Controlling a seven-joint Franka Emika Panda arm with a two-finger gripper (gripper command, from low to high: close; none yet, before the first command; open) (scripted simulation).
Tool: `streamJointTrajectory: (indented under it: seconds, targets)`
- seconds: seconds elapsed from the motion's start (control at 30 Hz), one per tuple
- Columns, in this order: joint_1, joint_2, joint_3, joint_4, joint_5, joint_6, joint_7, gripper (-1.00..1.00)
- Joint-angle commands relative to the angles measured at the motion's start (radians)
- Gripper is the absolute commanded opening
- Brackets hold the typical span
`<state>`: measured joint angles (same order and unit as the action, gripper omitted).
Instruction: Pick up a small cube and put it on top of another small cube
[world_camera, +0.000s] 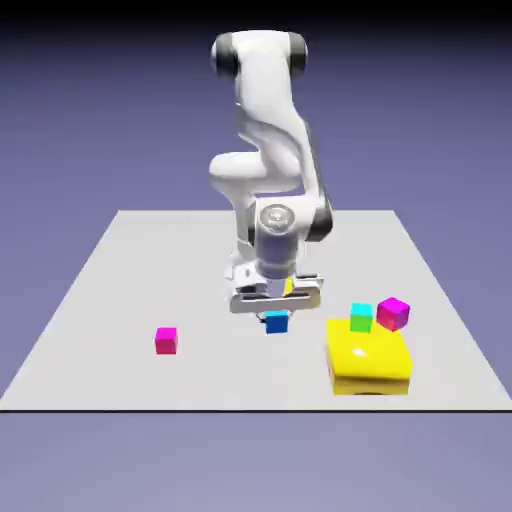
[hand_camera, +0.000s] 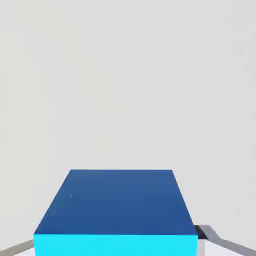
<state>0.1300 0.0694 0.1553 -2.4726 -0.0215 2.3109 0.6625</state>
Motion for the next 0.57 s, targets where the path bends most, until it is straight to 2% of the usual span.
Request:
streamJointTrajectory:
  seconds: [0.0, 0.23, 0.4, 0.43, 0.53]
  targets:
    - [0.013, 0.002, 0.03, 0.036, -0.021, -0.033, -0.034, -1.0]
    - [0.236, 0.016, 0.242, 0.288, -0.145, -0.265, -0.287, -1.0]
    - [0.24, 0.11, 0.219, 0.203, -0.21, -0.097, -0.239, -1.0]
    - [0.24, 0.11, 0.219, 0.203, -0.21, -0.097, -0.239, 1.0]
    - [0.238, 0.062, 0.231, 0.247, -0.176, -0.184, -0.264, 1.0]
